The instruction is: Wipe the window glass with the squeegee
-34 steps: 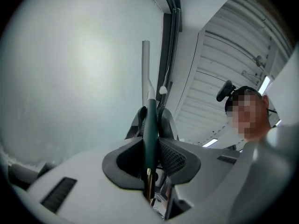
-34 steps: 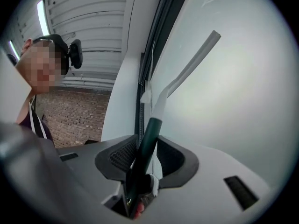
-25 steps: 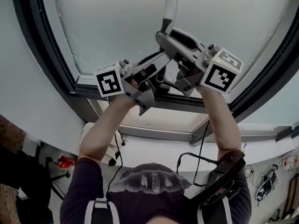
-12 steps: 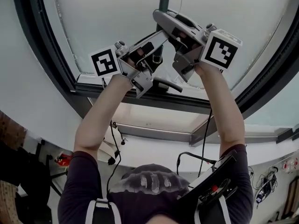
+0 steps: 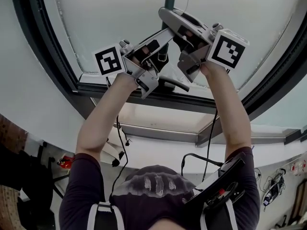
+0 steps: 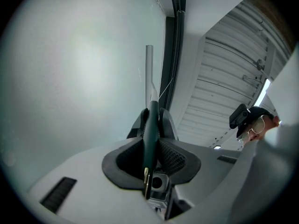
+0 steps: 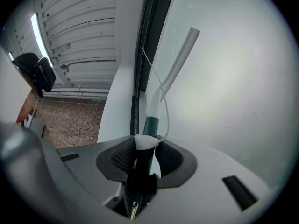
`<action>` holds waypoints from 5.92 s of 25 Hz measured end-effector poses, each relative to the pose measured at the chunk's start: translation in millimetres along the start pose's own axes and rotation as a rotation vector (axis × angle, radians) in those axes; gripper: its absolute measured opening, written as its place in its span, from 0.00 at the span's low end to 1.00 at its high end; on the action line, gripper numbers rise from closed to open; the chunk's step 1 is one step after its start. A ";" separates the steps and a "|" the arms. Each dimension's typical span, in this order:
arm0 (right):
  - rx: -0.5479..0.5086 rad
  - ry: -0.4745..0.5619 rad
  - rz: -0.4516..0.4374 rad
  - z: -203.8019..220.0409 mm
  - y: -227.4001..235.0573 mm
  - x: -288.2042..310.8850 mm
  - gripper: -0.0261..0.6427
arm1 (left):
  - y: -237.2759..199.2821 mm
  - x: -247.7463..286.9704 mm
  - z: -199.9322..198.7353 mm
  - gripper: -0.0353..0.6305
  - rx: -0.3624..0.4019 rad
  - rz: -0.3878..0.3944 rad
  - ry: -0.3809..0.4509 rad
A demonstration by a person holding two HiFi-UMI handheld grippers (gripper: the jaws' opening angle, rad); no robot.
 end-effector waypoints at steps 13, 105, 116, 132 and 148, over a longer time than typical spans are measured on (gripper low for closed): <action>0.066 -0.030 0.001 25.9 14.5 -0.1 0.20 | -20.3 -16.6 9.8 0.20 -0.053 -0.040 0.013; 0.408 -0.072 -0.218 180.7 -70.5 -32.9 0.20 | 15.0 -162.5 124.0 0.19 -0.046 -0.348 0.255; 0.233 0.036 -0.151 130.8 -66.9 150.1 0.20 | 25.0 -203.1 -65.7 0.19 -0.059 -0.201 0.209; 0.153 0.113 -0.146 77.3 -54.9 199.9 0.20 | 24.7 -181.5 -135.2 0.19 0.008 -0.118 0.191; 0.148 0.080 -0.150 80.4 -55.1 200.4 0.20 | 24.1 -181.7 -133.3 0.19 -0.026 -0.060 0.209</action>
Point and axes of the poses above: the fingertips, and each gripper's own axes: x forward along the fingers, y to its right, z out of its underside, the point moved 1 cm from there along -x, backward along the fingers
